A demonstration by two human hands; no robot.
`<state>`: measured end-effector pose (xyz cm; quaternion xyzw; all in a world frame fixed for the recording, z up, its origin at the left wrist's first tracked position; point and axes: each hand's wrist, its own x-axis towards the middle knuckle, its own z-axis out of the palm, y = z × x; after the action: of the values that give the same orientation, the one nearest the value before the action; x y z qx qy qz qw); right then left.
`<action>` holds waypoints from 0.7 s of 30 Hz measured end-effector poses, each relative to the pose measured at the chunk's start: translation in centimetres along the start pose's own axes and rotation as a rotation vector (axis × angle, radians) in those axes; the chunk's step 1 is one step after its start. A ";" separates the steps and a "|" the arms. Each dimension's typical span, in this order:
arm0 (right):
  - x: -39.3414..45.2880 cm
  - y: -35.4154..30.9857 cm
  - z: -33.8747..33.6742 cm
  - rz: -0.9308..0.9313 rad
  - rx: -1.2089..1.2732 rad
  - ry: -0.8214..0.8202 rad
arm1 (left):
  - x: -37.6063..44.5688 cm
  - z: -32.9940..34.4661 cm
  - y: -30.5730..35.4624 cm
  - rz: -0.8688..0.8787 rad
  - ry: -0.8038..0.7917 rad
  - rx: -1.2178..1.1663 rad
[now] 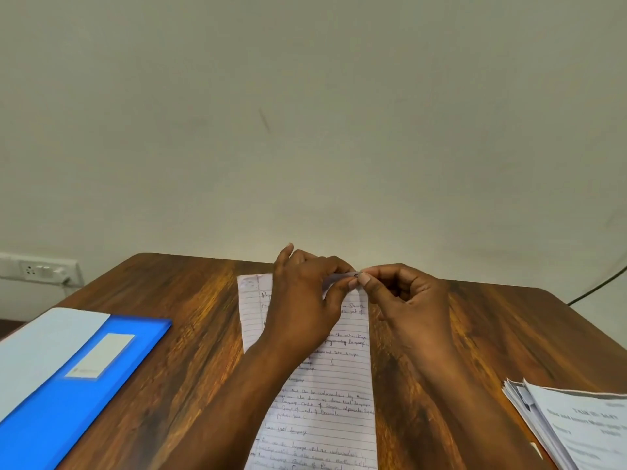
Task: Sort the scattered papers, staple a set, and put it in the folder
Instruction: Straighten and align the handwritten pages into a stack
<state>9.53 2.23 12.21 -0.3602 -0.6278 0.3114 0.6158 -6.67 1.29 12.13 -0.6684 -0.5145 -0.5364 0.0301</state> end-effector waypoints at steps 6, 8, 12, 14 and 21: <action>0.2 0.1 0.2 0.126 0.123 0.035 | -0.1 0.1 0.1 -0.003 -0.007 -0.002; 0.3 0.1 0.0 0.135 0.116 0.031 | -0.1 0.2 0.0 -0.014 -0.005 -0.003; 0.2 -0.2 -0.2 0.113 0.144 0.005 | -0.1 0.2 0.0 -0.009 -0.001 -0.006; 0.1 -0.4 -0.2 0.050 0.081 -0.010 | -0.2 0.2 0.0 -0.002 -0.003 -0.023; 0.1 -0.1 -0.3 -0.023 -0.021 -0.019 | -0.2 0.4 -0.1 0.005 -0.006 0.000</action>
<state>9.78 2.21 12.35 -0.3564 -0.6409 0.3011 0.6096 -6.40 1.44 11.74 -0.6712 -0.5130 -0.5343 0.0298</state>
